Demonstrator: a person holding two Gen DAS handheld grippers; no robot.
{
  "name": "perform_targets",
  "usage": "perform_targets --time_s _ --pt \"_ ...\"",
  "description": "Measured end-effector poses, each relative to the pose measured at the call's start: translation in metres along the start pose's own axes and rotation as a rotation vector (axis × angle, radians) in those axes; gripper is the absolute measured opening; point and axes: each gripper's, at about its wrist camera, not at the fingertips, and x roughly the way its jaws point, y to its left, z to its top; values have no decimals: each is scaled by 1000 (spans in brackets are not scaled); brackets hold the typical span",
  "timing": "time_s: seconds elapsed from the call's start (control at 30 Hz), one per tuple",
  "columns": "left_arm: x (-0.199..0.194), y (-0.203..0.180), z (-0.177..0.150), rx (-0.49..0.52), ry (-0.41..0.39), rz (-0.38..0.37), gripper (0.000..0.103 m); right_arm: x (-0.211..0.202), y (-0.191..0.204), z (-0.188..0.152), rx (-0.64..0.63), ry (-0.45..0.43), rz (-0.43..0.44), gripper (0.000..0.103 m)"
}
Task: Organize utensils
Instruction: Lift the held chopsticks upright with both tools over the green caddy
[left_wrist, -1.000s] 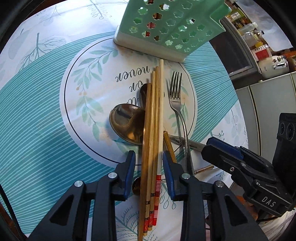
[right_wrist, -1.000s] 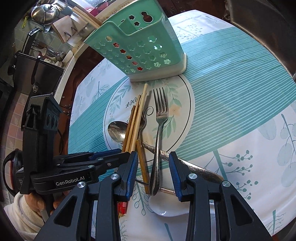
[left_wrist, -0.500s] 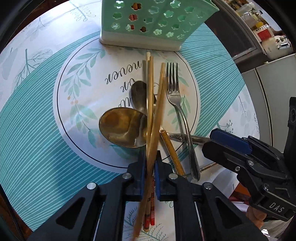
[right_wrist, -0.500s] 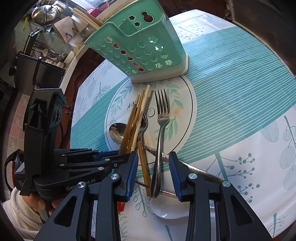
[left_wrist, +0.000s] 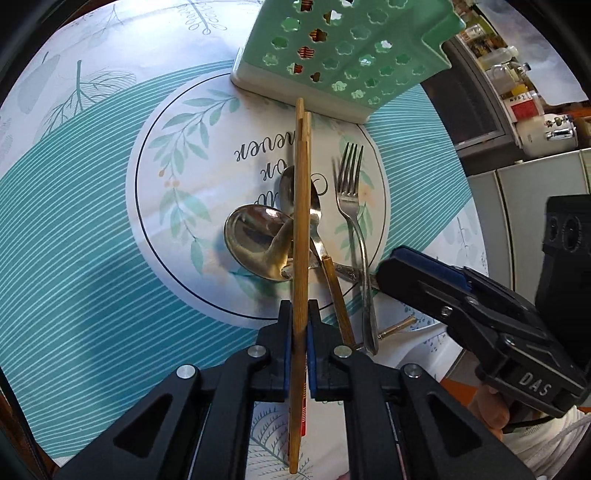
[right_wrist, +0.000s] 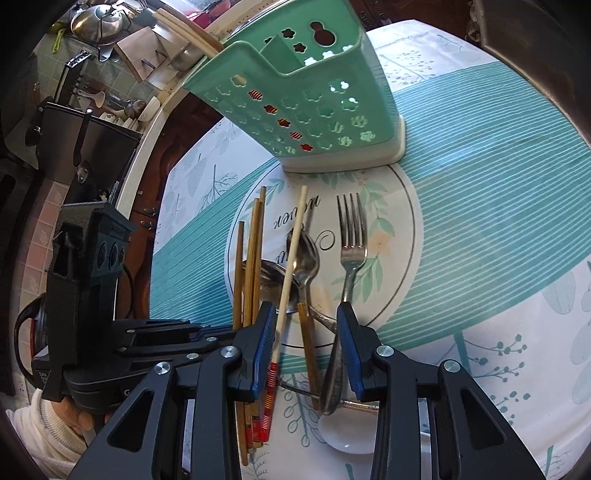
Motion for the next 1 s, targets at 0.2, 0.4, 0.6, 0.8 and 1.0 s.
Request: perform_targets --time_s 0.2,0.4,0.6,0.8,1.0 --pt "-13 6 -6 -18 -39 -10 4 12 6 5 -7 24 6 35" --pt "-36 13 -12 -41 -96 -48 4 22 17 21 -25 8 2 32" --pt "-60 18 -19 -54 -139 -76 4 44 24 40 -44 34 -18 24" --pt "-68 14 -23 -77 -171 -84 4 65 27 45 -66 72 -40 20" --pt "-75 6 -30 -82 -193 -83 4 79 31 49 -77 89 -49 17"
